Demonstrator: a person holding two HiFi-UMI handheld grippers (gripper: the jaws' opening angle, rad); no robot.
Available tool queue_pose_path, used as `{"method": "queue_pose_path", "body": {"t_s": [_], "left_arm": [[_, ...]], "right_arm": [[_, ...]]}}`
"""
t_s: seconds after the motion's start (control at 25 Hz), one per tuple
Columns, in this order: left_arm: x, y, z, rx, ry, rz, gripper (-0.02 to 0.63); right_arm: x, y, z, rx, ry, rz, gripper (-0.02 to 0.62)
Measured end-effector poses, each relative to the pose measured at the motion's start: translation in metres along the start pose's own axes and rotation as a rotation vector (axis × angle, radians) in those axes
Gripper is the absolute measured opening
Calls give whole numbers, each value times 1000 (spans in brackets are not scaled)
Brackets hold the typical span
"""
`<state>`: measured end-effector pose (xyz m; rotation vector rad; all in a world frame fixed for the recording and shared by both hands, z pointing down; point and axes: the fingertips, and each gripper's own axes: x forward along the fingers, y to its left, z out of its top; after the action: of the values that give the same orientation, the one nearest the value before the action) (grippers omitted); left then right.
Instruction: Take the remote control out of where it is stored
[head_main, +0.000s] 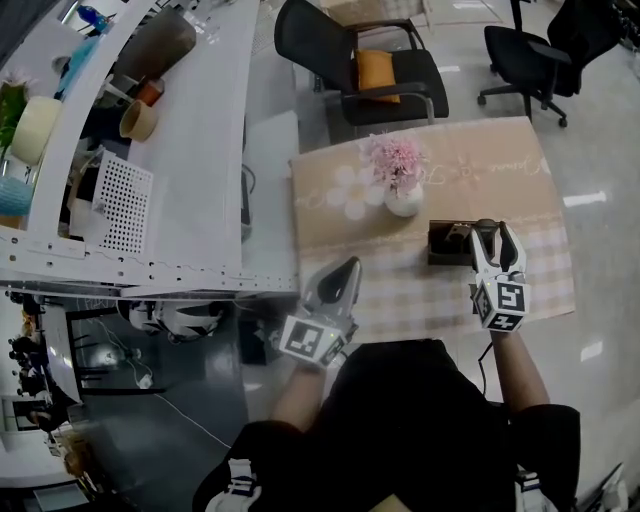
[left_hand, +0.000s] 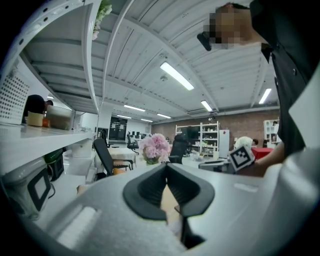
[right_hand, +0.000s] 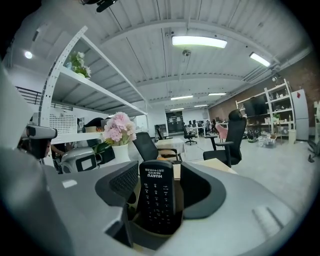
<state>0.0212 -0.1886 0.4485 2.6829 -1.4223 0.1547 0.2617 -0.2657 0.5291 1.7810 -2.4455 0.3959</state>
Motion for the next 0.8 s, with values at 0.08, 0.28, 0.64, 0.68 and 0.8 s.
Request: {"method": "queue_pose_path", "body": {"t_s": [0.08,0.28,0.64,0.68,0.8], "left_arm": [[-2,4,-3,-12,6,-1,2],[-7,17,-11,-18,24,-5,2],[-14,33,-14,-33,31,10,2],[-14,34,-14,-33,31,10,2],[-13,35,-14,-34,32,5,2]], "right_arm": [[4,1,-1,-8,4,-11,256],[14,2,-6,-23,22,-54,256],[15,4,-8,-45,15,-117,239],[15,4,-8,-48,15,-122,235],[12,4,-7,-46,14,-122,241]]}}
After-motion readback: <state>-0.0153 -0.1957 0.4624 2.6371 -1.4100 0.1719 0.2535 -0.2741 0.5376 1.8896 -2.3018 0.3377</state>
